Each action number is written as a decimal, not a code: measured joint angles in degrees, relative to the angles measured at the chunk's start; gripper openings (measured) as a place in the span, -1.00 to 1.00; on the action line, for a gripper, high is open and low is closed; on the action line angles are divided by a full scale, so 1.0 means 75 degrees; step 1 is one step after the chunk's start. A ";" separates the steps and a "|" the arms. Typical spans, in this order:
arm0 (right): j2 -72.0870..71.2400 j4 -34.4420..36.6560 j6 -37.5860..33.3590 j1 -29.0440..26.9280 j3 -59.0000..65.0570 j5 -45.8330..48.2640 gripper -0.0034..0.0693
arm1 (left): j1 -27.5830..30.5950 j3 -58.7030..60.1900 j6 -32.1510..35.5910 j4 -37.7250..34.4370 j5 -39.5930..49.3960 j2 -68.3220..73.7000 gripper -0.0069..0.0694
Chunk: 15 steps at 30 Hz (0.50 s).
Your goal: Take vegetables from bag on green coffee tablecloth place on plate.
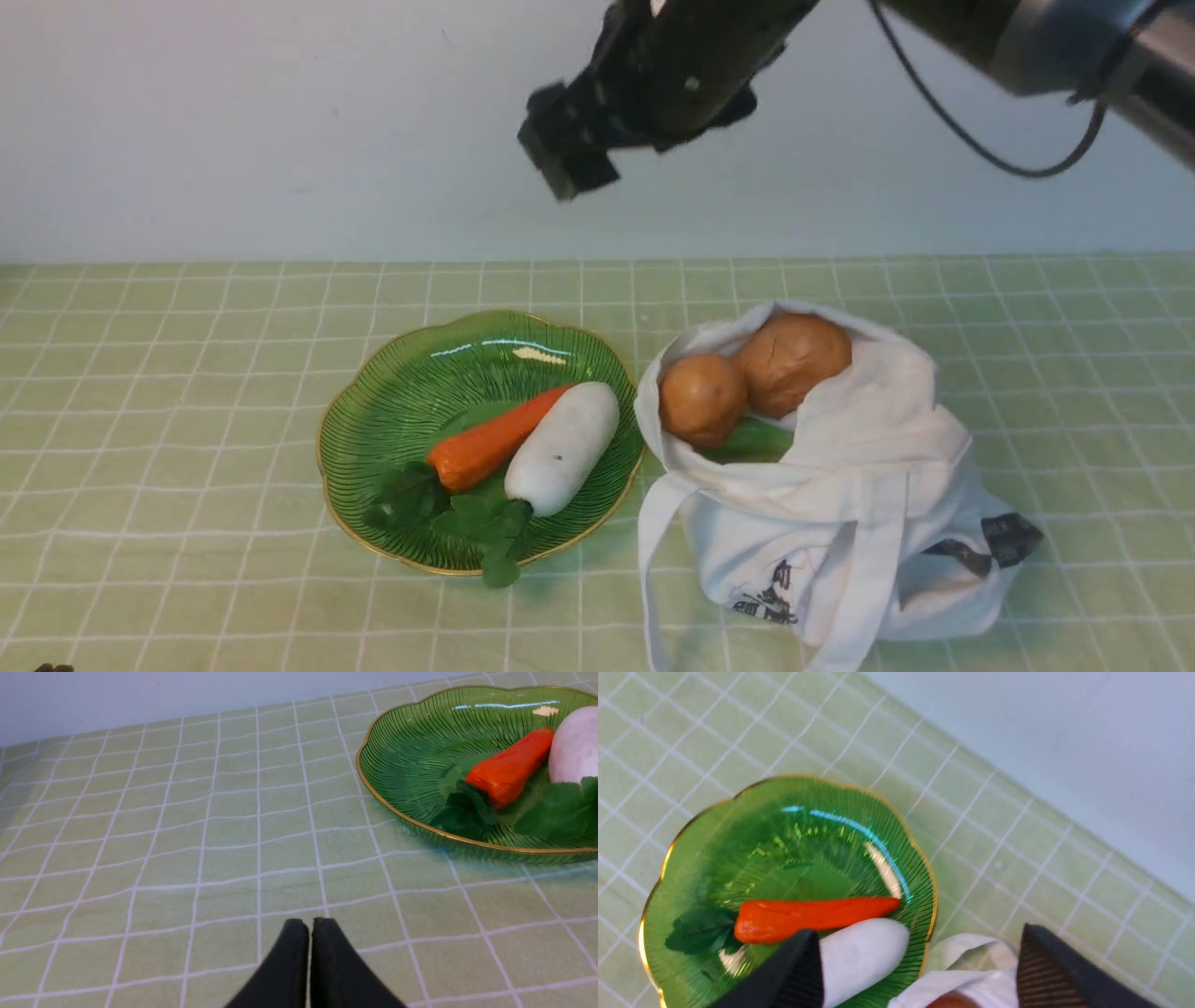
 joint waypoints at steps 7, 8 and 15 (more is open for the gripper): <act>-0.2290 -0.0374 0.0649 0.0000 0.0002 0.0107 -0.81 | 0.0000 0.0000 0.0000 0.0000 0.0000 0.0000 -0.83; -0.2620 -0.0350 0.0684 0.0000 0.0065 0.0107 -0.87 | 0.0000 0.0000 0.0000 0.0000 0.0000 0.0000 -0.83; -0.5896 -0.0621 0.1409 0.0000 0.2338 0.0113 -0.94 | 0.0000 0.0000 0.0000 0.0000 0.0000 0.0000 -0.83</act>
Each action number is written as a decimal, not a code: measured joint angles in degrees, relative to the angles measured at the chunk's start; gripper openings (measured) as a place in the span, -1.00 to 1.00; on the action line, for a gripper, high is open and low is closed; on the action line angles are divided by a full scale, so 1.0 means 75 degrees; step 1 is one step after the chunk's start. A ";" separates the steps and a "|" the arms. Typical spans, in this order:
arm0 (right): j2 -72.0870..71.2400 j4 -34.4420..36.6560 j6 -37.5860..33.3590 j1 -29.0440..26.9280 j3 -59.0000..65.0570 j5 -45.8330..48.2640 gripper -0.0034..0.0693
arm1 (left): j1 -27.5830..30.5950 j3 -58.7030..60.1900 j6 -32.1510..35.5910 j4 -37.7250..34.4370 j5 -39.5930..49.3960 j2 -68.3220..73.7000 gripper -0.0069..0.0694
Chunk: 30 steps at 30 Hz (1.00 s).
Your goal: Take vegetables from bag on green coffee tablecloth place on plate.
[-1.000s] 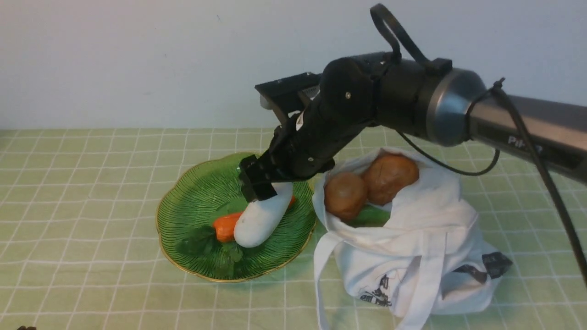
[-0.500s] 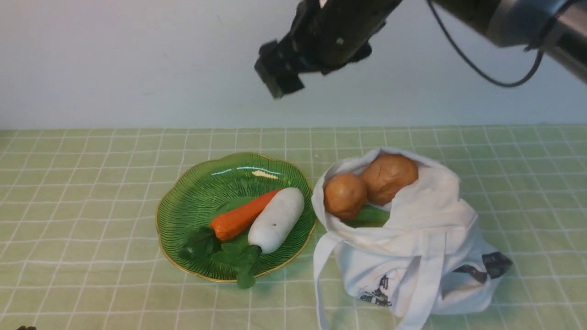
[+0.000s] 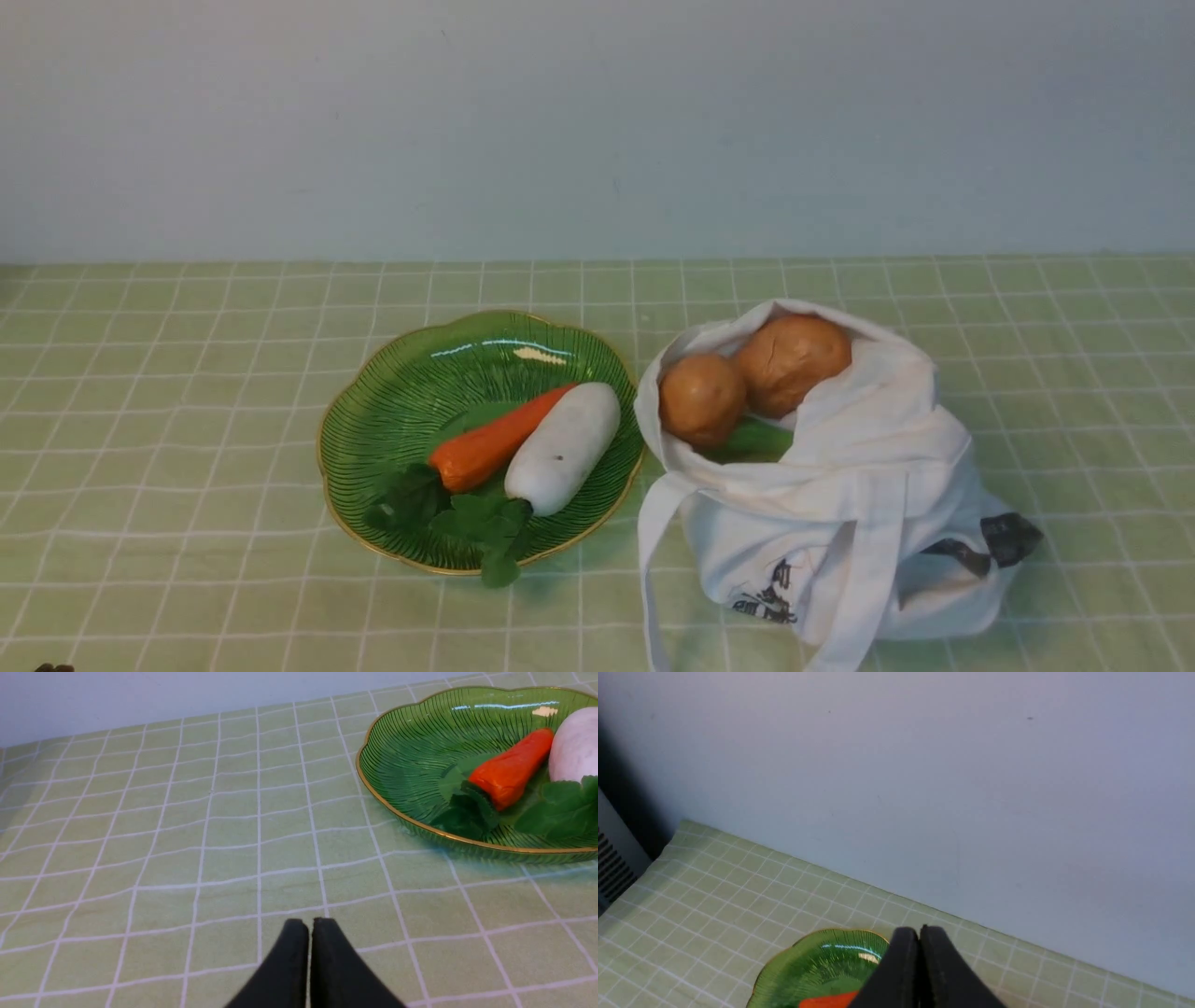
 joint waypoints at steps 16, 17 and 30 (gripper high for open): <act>-0.8039 -0.1040 0.1870 0.0000 0.9564 -0.6927 -0.94 | 0.0000 0.0000 0.0000 0.0000 0.0000 0.0000 -0.83; -0.8256 -0.1141 0.1889 0.0000 0.9861 -0.7219 -0.94 | 0.0000 0.0000 0.0000 0.0000 0.0000 0.0000 -0.83; -0.8942 -0.1435 0.1861 0.0000 1.0998 -0.7917 -0.94 | 0.0000 0.0000 0.0000 0.0000 0.0000 0.0000 -0.83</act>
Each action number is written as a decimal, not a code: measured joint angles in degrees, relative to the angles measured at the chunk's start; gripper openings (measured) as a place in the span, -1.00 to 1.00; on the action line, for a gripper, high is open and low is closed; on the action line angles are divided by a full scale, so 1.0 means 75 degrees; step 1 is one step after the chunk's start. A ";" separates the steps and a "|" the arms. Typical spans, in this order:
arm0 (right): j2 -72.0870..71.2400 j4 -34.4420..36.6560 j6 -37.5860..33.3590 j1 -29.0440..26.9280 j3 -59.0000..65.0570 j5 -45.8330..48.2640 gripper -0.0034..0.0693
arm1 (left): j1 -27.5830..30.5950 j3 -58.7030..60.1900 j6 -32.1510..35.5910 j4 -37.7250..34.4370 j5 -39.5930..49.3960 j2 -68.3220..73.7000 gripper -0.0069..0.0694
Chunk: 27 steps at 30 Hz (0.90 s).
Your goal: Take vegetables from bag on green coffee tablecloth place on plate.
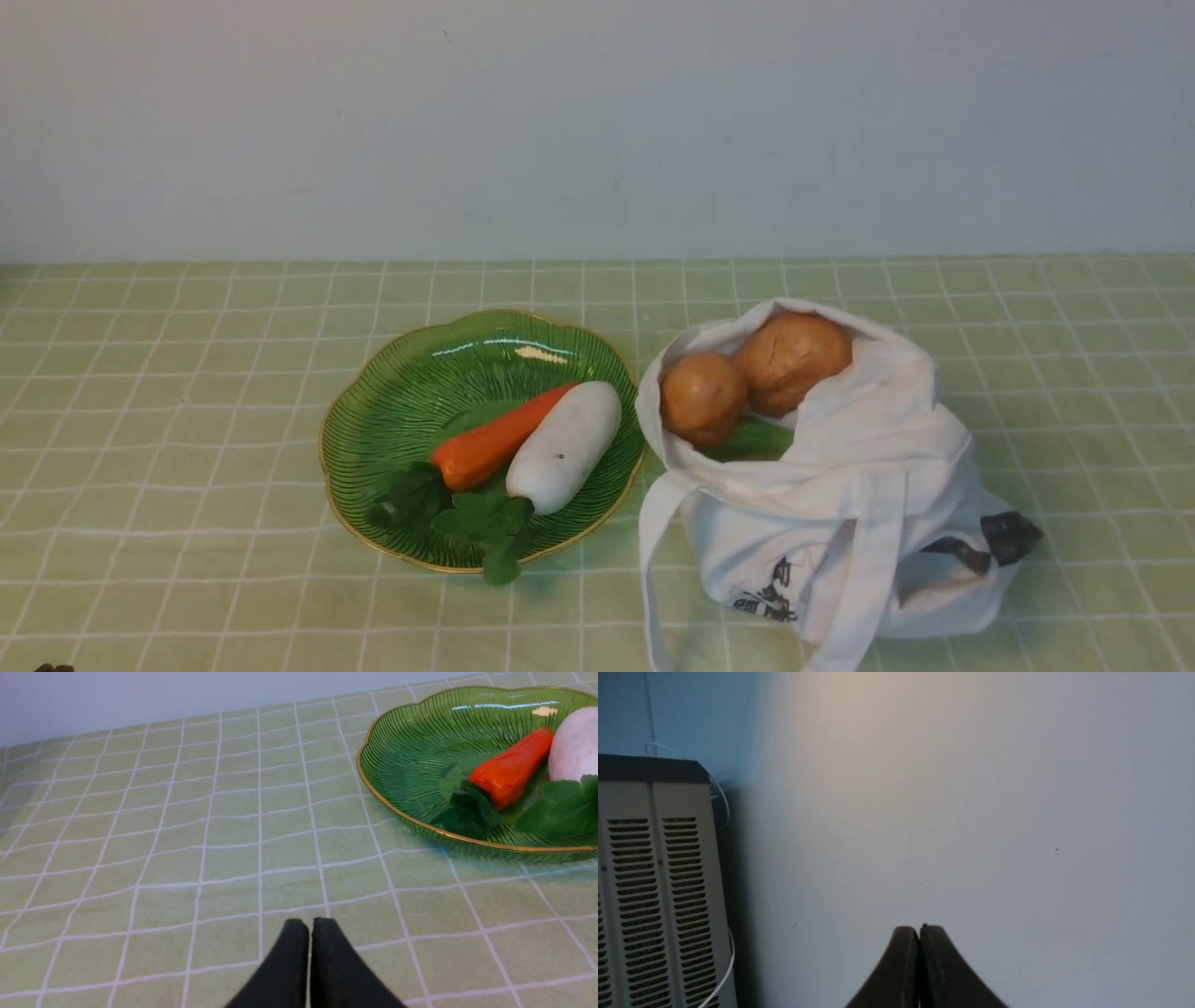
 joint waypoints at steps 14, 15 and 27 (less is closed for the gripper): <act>-0.0007 0.2889 -0.3945 0.0000 0.0875 -0.0629 -0.95 | 0.0000 0.0000 0.0000 0.0000 0.0000 0.0000 -0.83; -0.0007 0.3298 -0.4397 0.0000 0.0982 -0.0631 -0.95 | 0.0000 0.0000 0.0000 0.0000 0.0000 0.0000 -0.83; -0.0007 0.3318 -0.5329 -0.2309 0.3141 -0.0117 -0.95 | 0.0000 0.0000 0.0000 0.0000 0.0000 0.0000 -0.83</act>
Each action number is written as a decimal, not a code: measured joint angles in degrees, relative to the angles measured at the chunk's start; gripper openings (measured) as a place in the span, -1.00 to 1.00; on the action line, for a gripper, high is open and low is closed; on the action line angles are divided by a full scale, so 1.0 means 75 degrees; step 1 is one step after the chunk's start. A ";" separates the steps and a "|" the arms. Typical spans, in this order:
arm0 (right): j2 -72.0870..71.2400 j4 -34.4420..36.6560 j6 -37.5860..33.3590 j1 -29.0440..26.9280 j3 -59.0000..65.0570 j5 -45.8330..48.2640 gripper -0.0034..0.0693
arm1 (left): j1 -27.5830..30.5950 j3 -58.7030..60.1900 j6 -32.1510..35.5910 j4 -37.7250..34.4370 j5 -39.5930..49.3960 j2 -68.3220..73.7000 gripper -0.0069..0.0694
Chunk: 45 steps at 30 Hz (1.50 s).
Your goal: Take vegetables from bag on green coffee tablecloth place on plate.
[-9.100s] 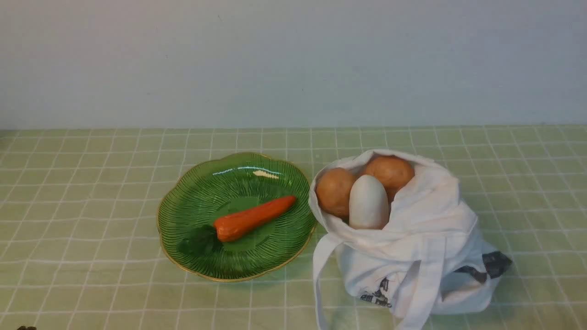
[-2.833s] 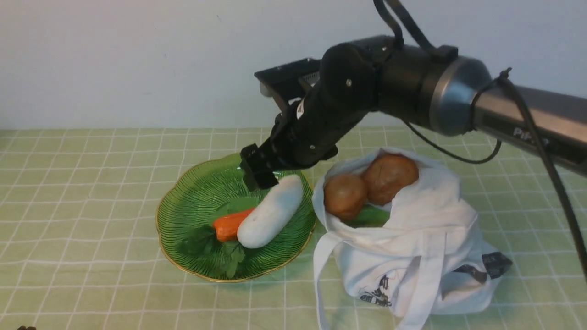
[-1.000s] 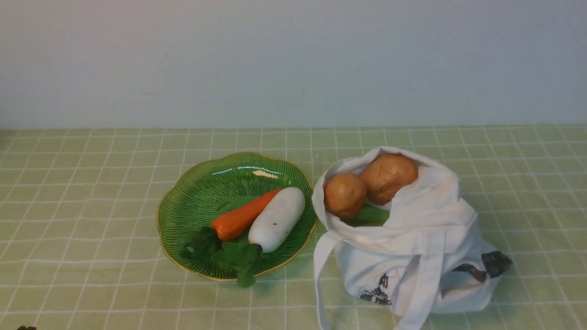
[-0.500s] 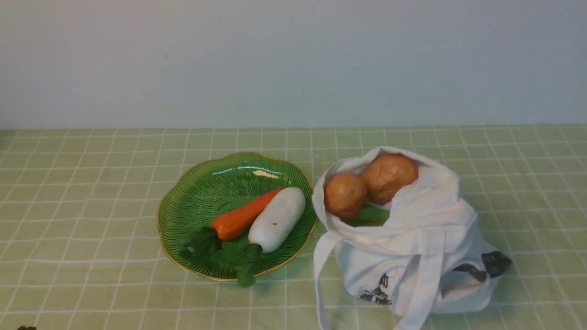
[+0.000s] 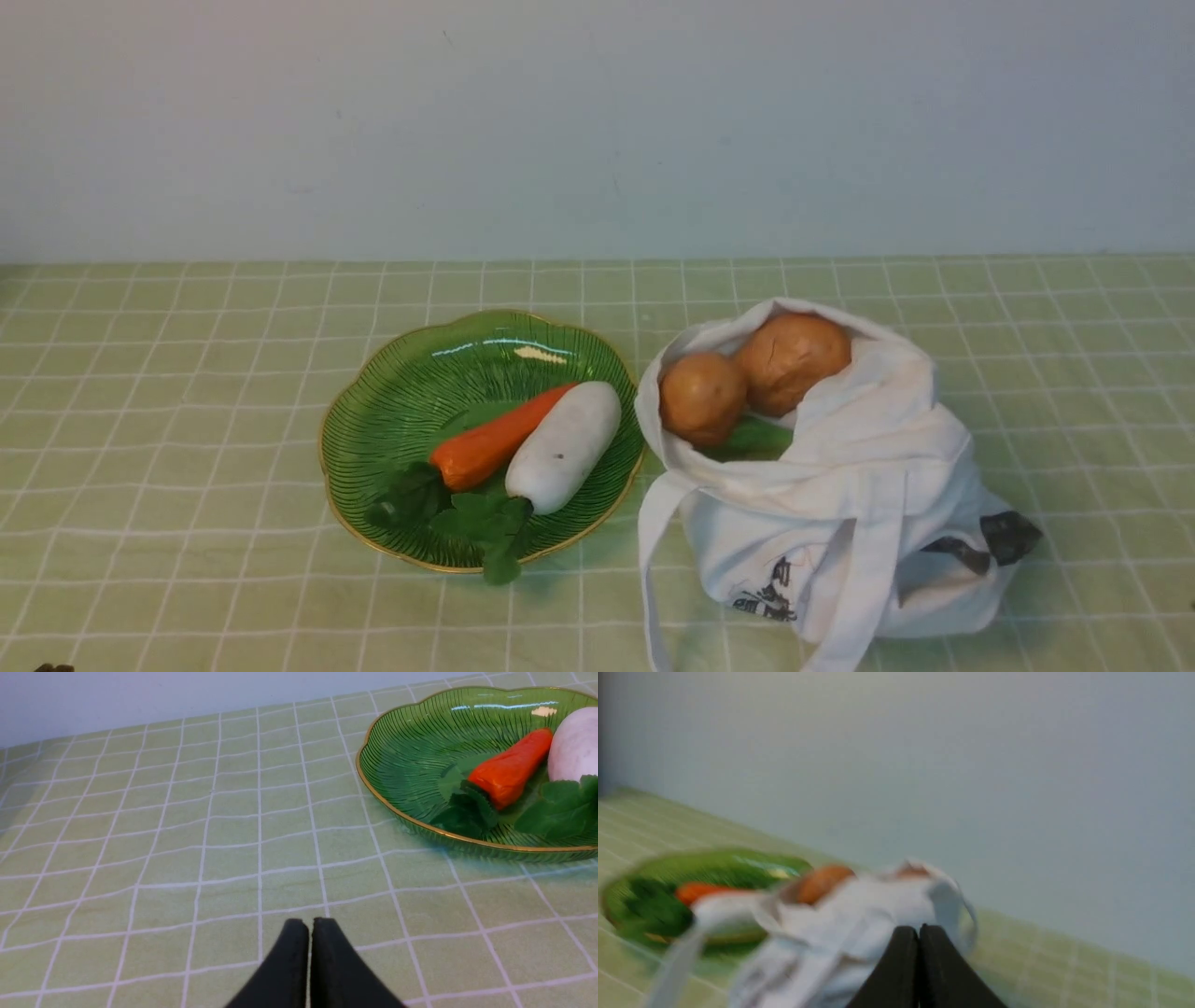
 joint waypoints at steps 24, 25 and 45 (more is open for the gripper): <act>0.0007 0.0795 0.0000 -0.3166 0.0387 0.1335 -0.95 | 0.0000 0.0000 0.0000 0.0000 0.0006 0.0000 -0.83; 0.0007 0.0802 0.0000 -0.3166 0.0387 0.1335 -0.95 | 0.0000 0.0000 0.0000 0.0000 0.0006 0.0000 -0.83; 0.0007 0.0822 0.0000 -0.3166 0.0387 0.1341 -0.95 | 0.0000 0.0000 0.0000 0.0000 0.0006 0.0000 -0.83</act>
